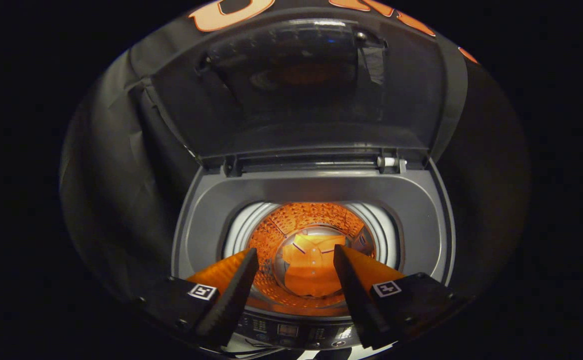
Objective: Put the clothes into the washing machine and then close the washing machine lid.
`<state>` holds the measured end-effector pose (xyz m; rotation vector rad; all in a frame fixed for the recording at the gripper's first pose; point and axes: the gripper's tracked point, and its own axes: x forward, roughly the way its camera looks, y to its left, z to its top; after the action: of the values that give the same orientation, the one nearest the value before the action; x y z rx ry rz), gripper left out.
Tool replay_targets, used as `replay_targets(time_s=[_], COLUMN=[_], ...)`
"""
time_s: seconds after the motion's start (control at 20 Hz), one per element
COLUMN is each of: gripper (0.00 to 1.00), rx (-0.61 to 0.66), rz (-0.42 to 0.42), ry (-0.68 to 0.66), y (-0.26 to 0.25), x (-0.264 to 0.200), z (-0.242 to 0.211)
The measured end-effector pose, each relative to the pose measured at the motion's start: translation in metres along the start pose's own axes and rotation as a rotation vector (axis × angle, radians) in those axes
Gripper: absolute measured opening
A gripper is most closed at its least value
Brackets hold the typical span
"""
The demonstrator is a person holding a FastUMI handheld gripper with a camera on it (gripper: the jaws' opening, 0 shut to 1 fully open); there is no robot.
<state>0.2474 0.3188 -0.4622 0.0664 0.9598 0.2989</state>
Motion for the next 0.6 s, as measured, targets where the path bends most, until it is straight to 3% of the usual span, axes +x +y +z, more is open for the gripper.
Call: replay_targets(time_s=[0.1, 0.6], gripper=[0.99, 0.99], rx=[0.009, -0.008], rz=[0.004, 0.072], ry=[-0.036, -0.229], y=[0.002, 0.036], x=[-0.017, -0.110], z=[0.014, 0.100])
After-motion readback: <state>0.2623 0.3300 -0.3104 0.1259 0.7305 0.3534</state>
